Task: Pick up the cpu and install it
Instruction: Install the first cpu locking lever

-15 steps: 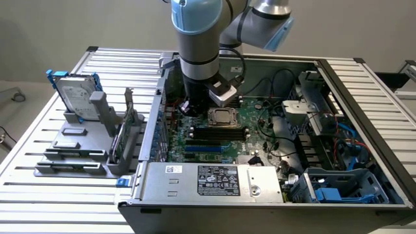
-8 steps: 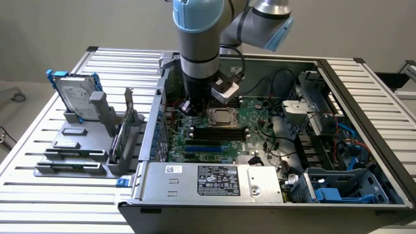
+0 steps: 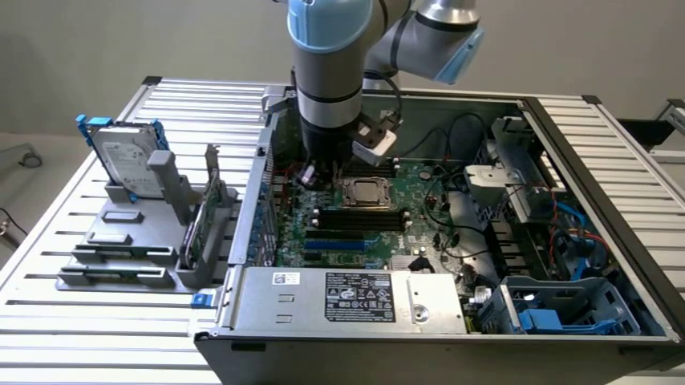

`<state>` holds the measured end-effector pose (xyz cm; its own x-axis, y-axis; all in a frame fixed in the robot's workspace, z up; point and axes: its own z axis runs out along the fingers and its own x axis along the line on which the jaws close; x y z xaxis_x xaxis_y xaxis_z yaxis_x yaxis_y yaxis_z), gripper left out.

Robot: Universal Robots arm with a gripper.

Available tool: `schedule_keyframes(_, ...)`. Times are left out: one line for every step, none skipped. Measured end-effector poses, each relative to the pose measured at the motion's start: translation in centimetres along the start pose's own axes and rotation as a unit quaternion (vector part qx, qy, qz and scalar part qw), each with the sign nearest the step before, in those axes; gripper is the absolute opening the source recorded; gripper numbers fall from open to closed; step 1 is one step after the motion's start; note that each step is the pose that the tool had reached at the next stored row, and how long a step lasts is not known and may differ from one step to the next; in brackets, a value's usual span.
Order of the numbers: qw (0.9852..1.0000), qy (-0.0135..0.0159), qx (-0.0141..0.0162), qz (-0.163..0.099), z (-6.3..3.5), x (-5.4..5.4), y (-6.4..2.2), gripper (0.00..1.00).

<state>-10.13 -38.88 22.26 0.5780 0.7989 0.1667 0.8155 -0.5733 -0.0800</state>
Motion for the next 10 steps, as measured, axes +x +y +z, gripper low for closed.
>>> schedule_keyframes(1.0,-0.0008,0.0013,-0.008,0.0,0.0,0.0,0.11)
schedule_keyframes(0.9999,-0.0015,0.0026,-0.017,0.0,0.0,0.0,0.11)
schedule_keyframes(0.9997,-0.0023,0.0039,-0.025,0.0,0.0,0.0,0.11)
schedule_keyframes(0.9994,-0.003,0.0052,-0.033,0.0,0.01,0.0,0.11)
schedule_keyframes(0.9991,-0.0037,0.0066,-0.042,0.0,0.0,0.0,0.11)
schedule_keyframes(0.9987,-0.0044,0.0079,-0.05,0.0,0.01,0.0,0.11)
schedule_keyframes(0.9983,-0.0052,0.0091,-0.058,0.0,0.01,0.0,0.11)
schedule_keyframes(0.9977,-0.006,0.0104,-0.066,0.0,0.01,0.0,0.11)
schedule_keyframes(0.9972,-0.0067,0.0116,-0.074,0.0,0.01,0.0,0.11)
schedule_keyframes(0.9965,-0.0075,0.0128,-0.082,0.0,0.01,-0.01,0.11)
